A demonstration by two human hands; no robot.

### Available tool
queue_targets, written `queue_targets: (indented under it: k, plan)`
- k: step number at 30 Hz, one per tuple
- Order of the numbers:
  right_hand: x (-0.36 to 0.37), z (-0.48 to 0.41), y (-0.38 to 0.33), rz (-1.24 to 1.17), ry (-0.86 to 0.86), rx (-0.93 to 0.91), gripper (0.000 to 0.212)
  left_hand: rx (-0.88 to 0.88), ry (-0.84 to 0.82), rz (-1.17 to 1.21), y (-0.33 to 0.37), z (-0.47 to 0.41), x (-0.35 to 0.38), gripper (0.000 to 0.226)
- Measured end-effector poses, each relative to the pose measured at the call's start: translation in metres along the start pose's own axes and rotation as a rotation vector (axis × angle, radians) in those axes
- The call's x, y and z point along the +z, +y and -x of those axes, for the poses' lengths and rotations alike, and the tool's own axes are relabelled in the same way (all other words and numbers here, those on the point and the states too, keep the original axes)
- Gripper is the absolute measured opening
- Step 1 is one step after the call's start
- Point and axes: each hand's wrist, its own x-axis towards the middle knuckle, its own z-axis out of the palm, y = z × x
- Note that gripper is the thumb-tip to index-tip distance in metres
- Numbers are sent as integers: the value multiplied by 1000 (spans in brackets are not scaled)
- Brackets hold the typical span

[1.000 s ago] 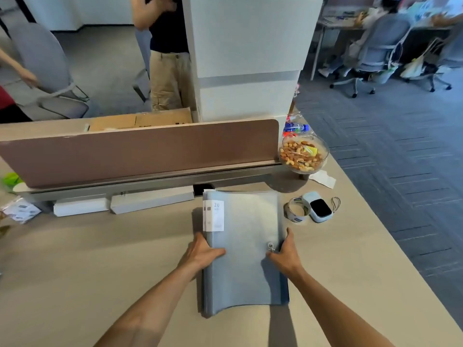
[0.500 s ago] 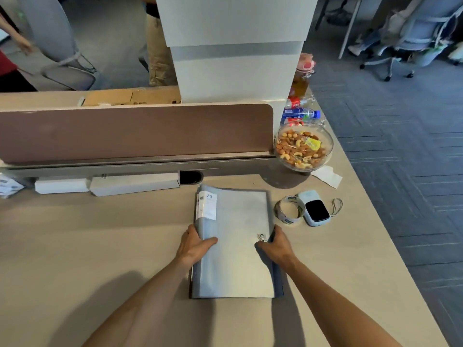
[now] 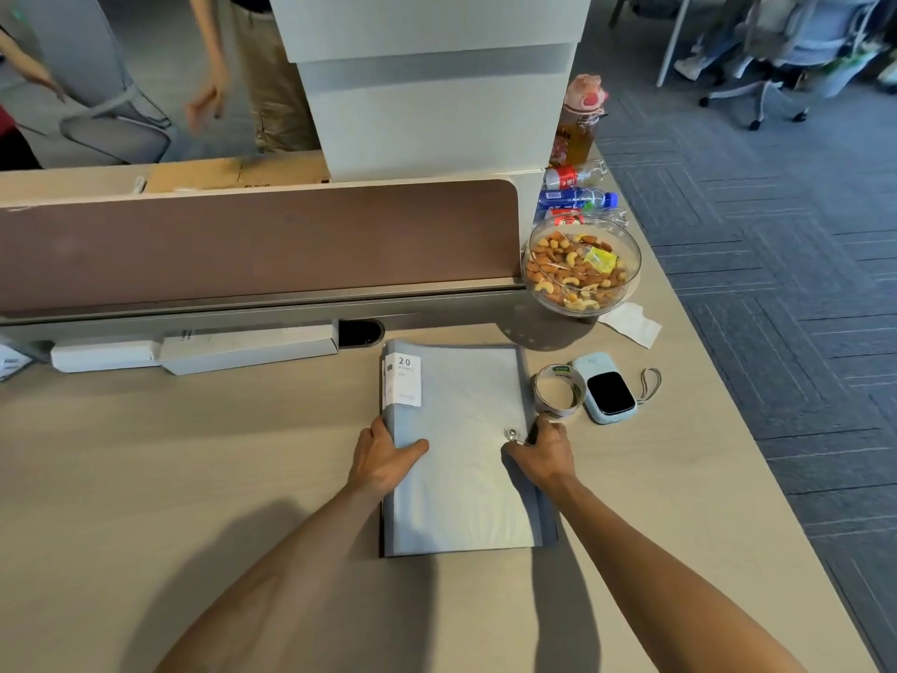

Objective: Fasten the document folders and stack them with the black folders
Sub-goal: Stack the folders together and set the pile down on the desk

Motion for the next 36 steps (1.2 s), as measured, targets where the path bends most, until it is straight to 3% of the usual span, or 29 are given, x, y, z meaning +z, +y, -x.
queue_targets:
  k: [9, 14, 36]
  plan:
    - [4, -1, 7, 39, 36, -26, 31, -1, -14, -2, 2, -1, 1, 89]
    - [3, 1, 8, -29, 24, -17, 30, 47, -25, 35, 1, 0, 1, 104]
    - [-4, 11, -2, 89, -20, 31, 37, 89, -82, -103, 5, 6, -13, 86]
